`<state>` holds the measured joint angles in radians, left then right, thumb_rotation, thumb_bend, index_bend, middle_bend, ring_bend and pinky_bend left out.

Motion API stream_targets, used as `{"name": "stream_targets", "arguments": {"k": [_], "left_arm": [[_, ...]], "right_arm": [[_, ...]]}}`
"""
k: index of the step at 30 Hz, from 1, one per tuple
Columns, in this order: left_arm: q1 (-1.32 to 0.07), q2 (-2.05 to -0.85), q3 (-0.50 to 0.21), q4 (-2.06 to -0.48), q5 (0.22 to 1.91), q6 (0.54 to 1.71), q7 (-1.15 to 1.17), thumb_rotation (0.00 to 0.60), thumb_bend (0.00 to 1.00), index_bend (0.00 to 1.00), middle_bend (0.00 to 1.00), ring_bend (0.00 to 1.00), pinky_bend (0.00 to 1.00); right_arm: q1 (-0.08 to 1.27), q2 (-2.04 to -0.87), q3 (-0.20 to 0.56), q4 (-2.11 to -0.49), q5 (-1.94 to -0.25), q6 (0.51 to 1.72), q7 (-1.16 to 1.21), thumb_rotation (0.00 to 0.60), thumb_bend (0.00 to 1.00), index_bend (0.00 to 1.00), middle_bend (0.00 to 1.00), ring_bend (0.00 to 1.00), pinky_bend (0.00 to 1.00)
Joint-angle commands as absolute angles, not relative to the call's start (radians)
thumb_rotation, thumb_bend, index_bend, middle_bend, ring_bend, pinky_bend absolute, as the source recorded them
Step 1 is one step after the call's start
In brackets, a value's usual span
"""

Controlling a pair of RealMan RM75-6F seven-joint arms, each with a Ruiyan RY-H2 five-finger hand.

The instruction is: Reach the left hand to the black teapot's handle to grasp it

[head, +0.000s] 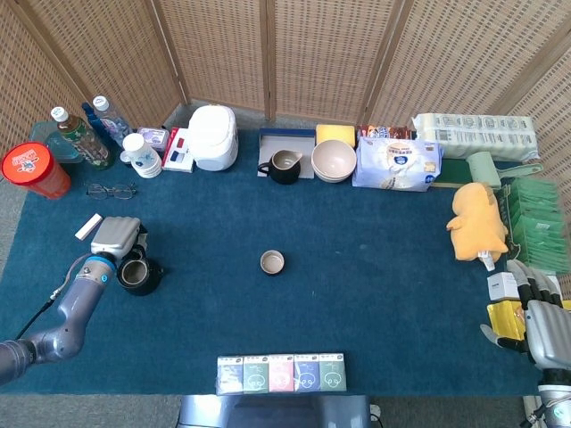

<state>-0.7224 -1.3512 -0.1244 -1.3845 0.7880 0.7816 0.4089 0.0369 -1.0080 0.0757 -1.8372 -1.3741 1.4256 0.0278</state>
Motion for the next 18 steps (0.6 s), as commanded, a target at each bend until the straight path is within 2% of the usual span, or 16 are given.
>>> {"name": "stream_targets", "arguments": {"k": [1, 10, 18], "left_arm": [[-0.718, -1.331, -0.114, -1.423, 0.808, 0.815, 0.417, 0.600, 0.60, 0.75, 0.89, 0.82, 0.93], [-0.690, -1.220, -0.143, -1.619, 0.972, 0.896, 0.324, 0.600, 0.58, 0.75, 0.91, 0.84, 0.93], [-0.724, -1.170, -0.198, -1.749, 1.016, 0.951, 0.344, 0.600, 0.57, 0.75, 0.91, 0.84, 0.93]], "right_arm": [[0.037, -1.008, 0.074, -1.838, -1.375, 1.424, 0.027, 0.600, 0.16, 0.00, 0.00, 0.00, 0.00], [0.037, -1.009, 0.074, -1.840, -1.375, 1.425, 0.024, 0.600, 0.16, 0.00, 0.00, 0.00, 0.00], [0.039, -1.008, 0.073, -1.839, -1.378, 1.423, 0.025, 0.600, 0.16, 0.00, 0.00, 0.00, 0.00]]}}
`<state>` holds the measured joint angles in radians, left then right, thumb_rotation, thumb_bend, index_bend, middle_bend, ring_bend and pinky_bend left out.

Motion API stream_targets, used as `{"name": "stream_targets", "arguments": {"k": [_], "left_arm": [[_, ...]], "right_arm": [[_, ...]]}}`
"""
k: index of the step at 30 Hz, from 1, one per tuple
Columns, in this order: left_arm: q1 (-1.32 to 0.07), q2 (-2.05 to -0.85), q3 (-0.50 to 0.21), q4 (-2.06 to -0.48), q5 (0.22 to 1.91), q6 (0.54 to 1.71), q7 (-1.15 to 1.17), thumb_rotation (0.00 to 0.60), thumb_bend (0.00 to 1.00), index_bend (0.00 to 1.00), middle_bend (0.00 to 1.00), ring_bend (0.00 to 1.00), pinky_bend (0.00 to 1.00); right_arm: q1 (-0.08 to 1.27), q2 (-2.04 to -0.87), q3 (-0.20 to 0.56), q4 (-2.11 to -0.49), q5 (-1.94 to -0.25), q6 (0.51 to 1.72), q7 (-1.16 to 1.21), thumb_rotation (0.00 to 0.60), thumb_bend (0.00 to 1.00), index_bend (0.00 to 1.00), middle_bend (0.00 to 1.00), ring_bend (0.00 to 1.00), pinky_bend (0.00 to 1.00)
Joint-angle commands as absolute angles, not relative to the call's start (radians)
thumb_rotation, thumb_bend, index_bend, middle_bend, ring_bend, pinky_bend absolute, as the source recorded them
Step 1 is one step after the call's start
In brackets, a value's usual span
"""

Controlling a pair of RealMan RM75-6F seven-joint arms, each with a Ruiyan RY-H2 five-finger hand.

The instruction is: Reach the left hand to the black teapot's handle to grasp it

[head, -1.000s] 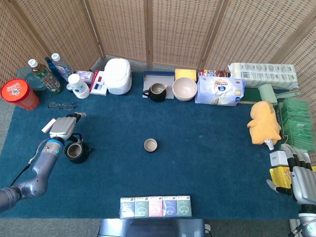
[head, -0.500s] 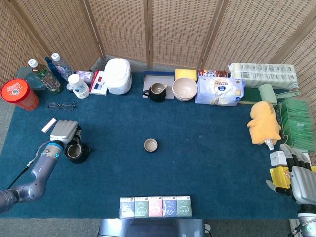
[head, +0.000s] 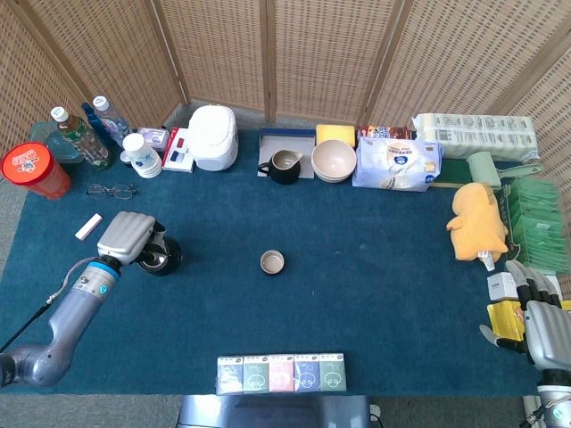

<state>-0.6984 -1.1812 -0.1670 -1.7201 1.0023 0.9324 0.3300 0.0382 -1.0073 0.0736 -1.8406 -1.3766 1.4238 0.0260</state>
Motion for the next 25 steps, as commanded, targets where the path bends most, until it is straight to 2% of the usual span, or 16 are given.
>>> {"name": "stream_targets", "arguments": {"k": [1, 10, 25], "left_arm": [[-0.735, -1.175, -0.208, -1.750, 1.013, 0.952, 0.350, 0.600, 0.57, 0.75, 0.91, 0.84, 0.93], [-0.833, -1.241, -0.285, -1.755, 0.951, 1.016, 0.475, 0.600, 0.55, 0.75, 0.91, 0.81, 0.93], [-0.916, -1.296, -0.294, -1.778, 0.837, 1.055, 0.609, 0.600, 0.52, 0.75, 0.90, 0.80, 0.93]], "right_arm": [[0.039, -1.009, 0.073, -1.839, -1.377, 1.422, 0.024, 0.600, 0.16, 0.00, 0.00, 0.00, 0.00], [0.038, -1.005, 0.075, -1.839, -1.375, 1.424, 0.036, 0.600, 0.16, 0.00, 0.00, 0.00, 0.00], [0.042, -1.007, 0.071, -1.837, -1.377, 1.415, 0.036, 0.600, 0.16, 0.00, 0.00, 0.00, 0.00]]}}
